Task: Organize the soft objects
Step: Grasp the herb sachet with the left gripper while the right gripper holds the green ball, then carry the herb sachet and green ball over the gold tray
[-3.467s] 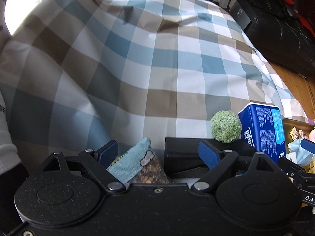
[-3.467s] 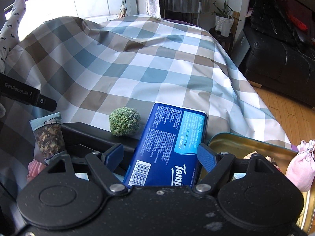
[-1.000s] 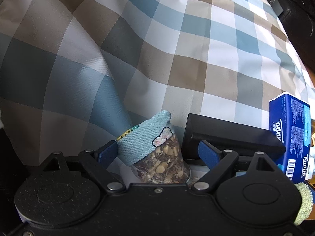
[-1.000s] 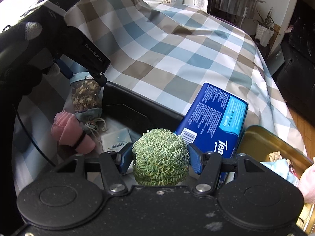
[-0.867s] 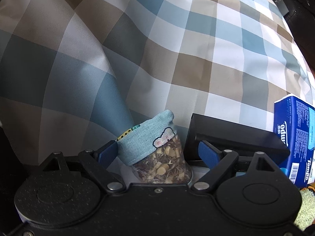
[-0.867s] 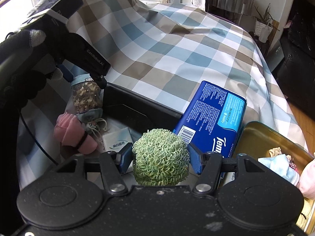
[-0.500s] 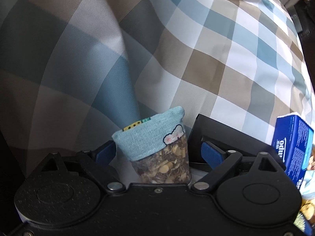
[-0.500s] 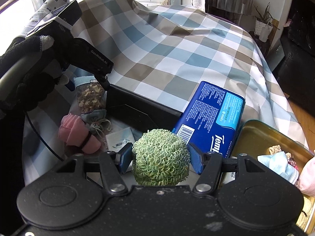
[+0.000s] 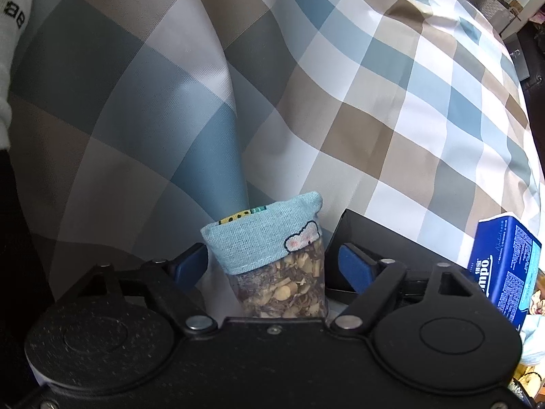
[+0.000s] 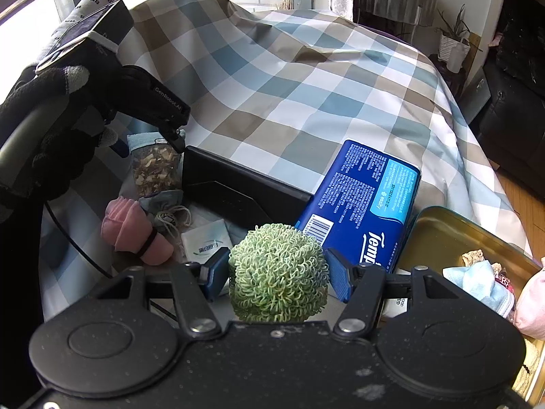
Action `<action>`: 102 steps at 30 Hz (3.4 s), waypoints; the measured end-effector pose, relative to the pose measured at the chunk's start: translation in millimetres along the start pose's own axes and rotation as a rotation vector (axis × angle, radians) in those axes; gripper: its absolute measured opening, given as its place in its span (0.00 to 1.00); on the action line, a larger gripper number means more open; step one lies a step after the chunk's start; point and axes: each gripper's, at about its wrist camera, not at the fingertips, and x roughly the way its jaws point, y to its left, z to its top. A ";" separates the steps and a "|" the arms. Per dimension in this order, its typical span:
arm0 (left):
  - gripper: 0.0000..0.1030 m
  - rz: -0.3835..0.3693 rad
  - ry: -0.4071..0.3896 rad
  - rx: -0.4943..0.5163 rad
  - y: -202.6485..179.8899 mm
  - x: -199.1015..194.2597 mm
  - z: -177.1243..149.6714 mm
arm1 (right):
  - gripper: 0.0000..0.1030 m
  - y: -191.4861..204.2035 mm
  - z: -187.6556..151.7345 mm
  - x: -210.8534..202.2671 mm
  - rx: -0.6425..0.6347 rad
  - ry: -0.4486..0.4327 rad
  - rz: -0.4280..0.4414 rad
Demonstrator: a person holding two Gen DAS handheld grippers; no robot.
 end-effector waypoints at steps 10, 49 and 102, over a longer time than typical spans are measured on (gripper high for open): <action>0.74 0.044 0.026 0.054 -17.1 16.1 -14.8 | 0.59 2.3 0.6 -0.6 -0.001 0.000 0.006; 0.46 -0.071 -0.001 0.042 -16.4 -3.3 -60.1 | 0.59 7.5 -2.3 10.1 -0.029 0.034 -0.017; 0.43 -0.278 -0.227 0.310 -118.4 -109.7 -113.1 | 0.59 -149.7 -18.1 -80.5 0.404 -0.179 -0.131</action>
